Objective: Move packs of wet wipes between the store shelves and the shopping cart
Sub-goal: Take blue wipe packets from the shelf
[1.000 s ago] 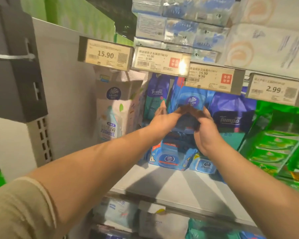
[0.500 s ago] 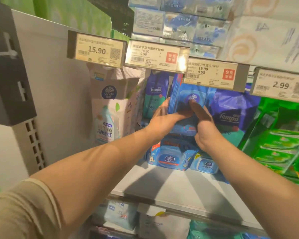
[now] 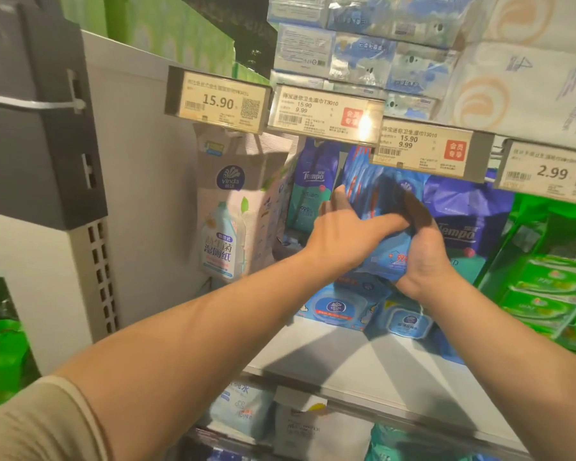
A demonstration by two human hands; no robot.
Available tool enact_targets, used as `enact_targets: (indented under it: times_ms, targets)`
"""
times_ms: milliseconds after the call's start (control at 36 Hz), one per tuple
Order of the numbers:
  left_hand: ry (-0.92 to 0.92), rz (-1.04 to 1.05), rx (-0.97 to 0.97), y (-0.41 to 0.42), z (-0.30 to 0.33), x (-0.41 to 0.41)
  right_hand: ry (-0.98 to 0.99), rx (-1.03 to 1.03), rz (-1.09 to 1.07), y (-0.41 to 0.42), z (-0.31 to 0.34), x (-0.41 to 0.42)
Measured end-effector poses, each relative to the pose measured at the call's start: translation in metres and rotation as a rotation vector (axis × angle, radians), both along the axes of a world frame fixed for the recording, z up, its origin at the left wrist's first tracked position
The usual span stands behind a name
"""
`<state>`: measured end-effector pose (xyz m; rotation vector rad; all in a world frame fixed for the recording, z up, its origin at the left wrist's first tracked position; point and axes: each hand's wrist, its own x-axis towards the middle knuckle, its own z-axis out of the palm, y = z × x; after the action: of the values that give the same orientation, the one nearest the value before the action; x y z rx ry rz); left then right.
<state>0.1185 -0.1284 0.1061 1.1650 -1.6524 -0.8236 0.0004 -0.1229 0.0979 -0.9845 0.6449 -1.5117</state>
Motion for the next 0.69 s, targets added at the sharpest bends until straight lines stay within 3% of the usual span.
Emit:
enact_targets:
  times_ms: [278, 694]
  targets:
    - [-0.014, 0.095, -0.091, 0.036, 0.007, 0.002, 0.06, -0.041, 0.194, 0.03, -0.001, -0.006]
    - [0.216, -0.122, -0.113, 0.092, 0.011, 0.024, 0.086, -0.155, 0.085, 0.092, 0.007, 0.014]
